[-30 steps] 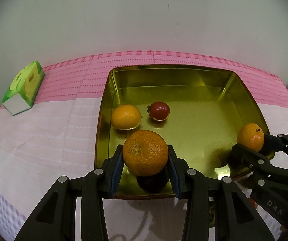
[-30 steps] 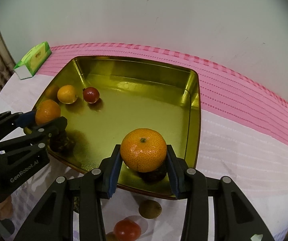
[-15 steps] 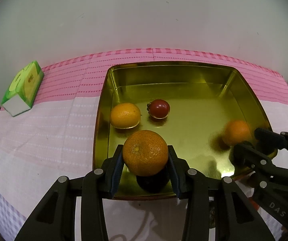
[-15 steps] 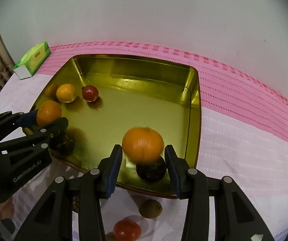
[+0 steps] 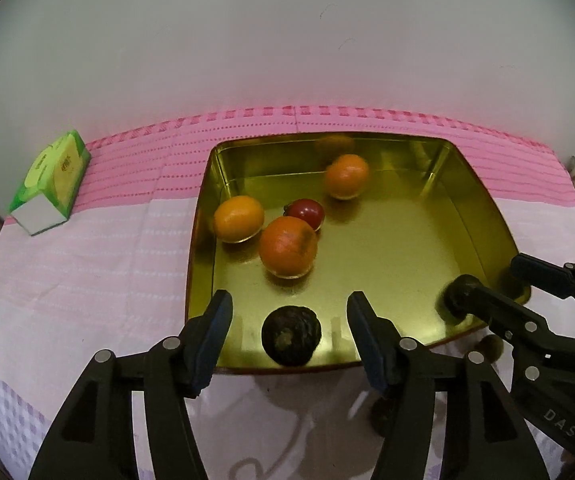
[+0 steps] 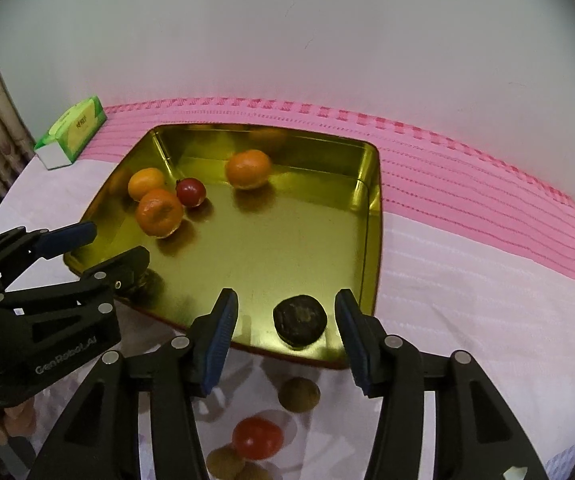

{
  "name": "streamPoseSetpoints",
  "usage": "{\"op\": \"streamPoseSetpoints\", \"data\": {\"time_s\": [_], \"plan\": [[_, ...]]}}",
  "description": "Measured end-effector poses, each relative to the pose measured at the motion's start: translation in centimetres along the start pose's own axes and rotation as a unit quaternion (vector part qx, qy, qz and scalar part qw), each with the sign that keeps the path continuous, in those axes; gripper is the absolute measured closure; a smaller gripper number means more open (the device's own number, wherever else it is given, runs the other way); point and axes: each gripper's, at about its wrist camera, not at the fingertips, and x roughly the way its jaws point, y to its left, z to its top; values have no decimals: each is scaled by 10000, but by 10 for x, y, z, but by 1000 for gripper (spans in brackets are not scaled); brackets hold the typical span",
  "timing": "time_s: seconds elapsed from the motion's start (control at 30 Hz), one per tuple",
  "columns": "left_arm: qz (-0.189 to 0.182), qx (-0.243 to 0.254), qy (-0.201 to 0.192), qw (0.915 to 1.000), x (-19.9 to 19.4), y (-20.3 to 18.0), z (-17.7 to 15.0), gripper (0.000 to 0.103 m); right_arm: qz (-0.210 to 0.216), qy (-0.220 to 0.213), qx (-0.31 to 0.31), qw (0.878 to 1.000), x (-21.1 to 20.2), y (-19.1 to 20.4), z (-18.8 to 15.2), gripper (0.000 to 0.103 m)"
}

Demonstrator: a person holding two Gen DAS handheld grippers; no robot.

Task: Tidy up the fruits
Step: 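Withdraw both tools from the tin back toward the loose fruits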

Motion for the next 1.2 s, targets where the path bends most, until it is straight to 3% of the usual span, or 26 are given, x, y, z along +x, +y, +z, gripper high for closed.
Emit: {"op": "streamPoseSetpoints", "data": {"time_s": [0.33, 0.63, 0.93, 1.2], "plan": [[53, 1, -129, 9999, -36, -2, -28, 42, 23, -118, 111, 9999, -33, 0, -29, 55], [128, -64, 99, 9998, -46, 2, -89, 42, -41, -26, 165, 9999, -55, -6, -80, 55], [115, -290, 258, 9992, -51, 3, -140, 42, -73, 246, 188, 9995, -58, -6, -135, 55], [107, -332, 294, 9990, -48, 4, -153, 42, -42, 418, 121, 9990, -48, 4, -149, 55]]}}
